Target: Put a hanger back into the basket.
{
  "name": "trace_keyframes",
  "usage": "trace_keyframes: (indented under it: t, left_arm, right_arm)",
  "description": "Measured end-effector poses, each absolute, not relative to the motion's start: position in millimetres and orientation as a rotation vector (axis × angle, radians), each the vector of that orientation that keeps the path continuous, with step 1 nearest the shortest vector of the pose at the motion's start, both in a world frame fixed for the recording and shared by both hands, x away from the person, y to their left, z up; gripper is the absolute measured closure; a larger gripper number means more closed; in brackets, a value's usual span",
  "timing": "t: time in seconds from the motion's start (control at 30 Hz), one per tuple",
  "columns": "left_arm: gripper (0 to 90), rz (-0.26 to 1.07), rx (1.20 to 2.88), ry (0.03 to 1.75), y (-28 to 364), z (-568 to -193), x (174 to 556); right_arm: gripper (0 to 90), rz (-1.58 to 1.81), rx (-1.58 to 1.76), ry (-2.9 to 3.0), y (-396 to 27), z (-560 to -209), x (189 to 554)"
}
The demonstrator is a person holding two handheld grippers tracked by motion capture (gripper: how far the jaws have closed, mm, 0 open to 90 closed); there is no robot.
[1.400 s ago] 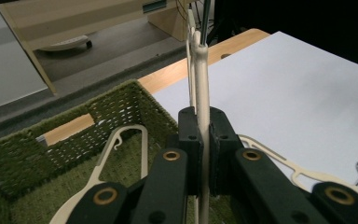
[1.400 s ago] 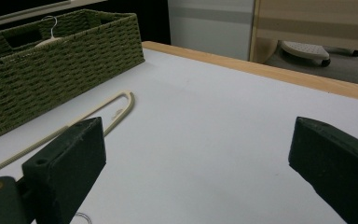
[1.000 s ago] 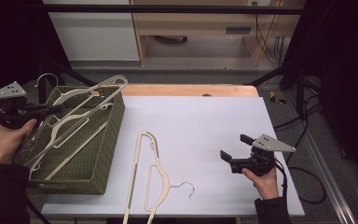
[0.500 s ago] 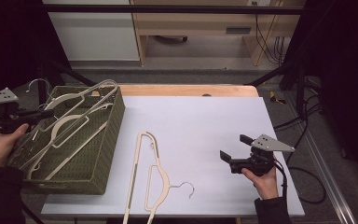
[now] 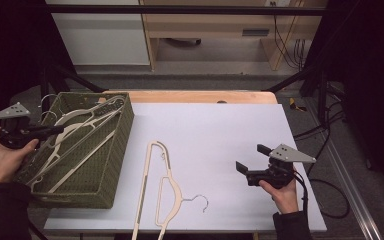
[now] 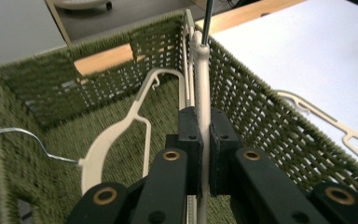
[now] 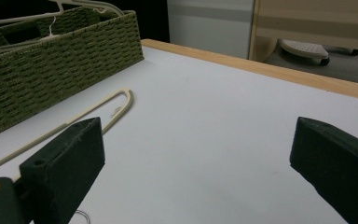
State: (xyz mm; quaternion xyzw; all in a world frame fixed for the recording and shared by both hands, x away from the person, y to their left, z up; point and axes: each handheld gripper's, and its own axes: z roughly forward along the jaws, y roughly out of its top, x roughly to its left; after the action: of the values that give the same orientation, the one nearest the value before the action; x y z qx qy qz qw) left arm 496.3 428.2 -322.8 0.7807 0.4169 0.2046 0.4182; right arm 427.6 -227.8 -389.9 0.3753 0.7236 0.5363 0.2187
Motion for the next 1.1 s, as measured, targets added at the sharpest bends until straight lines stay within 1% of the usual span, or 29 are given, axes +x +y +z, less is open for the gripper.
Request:
trace_keyframes:
  t: [0.3, 0.43, 0.6, 0.7, 0.83, 0.97, 1.1]
  left_arm:
    - [85.5, 0.437, 1.932, 1.102, 430.6, -355.2, 499.0]
    - [85.2, 0.411, 1.933, 1.114, 430.3, -362.5, 501.2]
    - [84.5, 0.381, 1.985, 1.169, 428.6, -375.1, 506.6]
    - [84.3, 0.372, 1.946, 1.184, 433.4, -379.8, 505.7]
    - [83.8, 0.403, 1.946, 1.214, 433.6, -379.7, 506.5]
    - [82.4, 0.425, 1.906, 1.282, 435.9, -381.4, 508.1]
    - [81.2, 0.481, 1.921, 1.325, 436.8, -382.3, 510.6]
  right_arm:
    - [3.8, 1.485, 1.041, 2.003, -227.1, -390.0, 427.6]
    - [3.8, 1.485, 1.043, 2.002, -226.6, -390.2, 427.8]
    - [3.8, 1.484, 1.037, 2.006, -226.5, -390.0, 427.5]
    - [3.9, 1.488, 1.044, 2.001, -226.8, -389.7, 427.3]
    - [3.8, 1.483, 1.043, 2.003, -225.7, -390.2, 427.7]
    - [3.8, 1.483, 1.044, 2.004, -225.5, -390.2, 427.7]
    - [3.8, 1.482, 1.044, 2.008, -225.5, -390.3, 427.9]
